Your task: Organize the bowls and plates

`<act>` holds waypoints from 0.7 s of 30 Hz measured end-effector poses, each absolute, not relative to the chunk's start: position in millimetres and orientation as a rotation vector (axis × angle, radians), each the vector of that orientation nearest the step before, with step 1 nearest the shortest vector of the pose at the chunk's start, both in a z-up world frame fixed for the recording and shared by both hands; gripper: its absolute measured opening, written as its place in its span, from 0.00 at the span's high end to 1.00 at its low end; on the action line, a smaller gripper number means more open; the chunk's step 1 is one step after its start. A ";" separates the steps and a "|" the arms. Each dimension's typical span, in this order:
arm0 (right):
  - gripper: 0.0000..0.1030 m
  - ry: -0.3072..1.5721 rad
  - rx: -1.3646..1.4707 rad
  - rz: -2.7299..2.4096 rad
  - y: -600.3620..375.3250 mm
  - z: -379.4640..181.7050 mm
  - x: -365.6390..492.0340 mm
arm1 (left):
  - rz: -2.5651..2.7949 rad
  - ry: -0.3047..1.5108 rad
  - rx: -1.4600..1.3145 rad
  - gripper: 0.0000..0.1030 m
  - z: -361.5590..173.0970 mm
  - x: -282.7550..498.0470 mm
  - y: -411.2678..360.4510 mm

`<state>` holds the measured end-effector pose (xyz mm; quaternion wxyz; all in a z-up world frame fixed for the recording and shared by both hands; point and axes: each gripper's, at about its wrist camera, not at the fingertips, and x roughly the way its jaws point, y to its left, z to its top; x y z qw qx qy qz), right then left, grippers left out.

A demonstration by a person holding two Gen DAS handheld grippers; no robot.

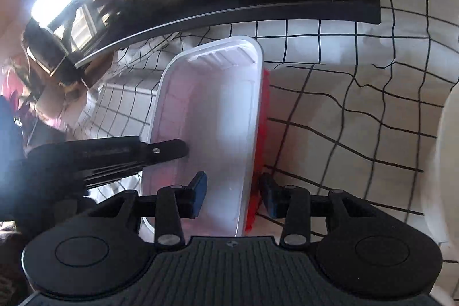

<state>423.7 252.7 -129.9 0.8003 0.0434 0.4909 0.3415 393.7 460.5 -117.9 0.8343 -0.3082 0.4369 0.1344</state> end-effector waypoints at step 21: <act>0.20 0.760 0.055 0.297 -13.9 -70.6 301.7 | 0.339 0.731 -0.554 0.81 -61.3 339.1 466.1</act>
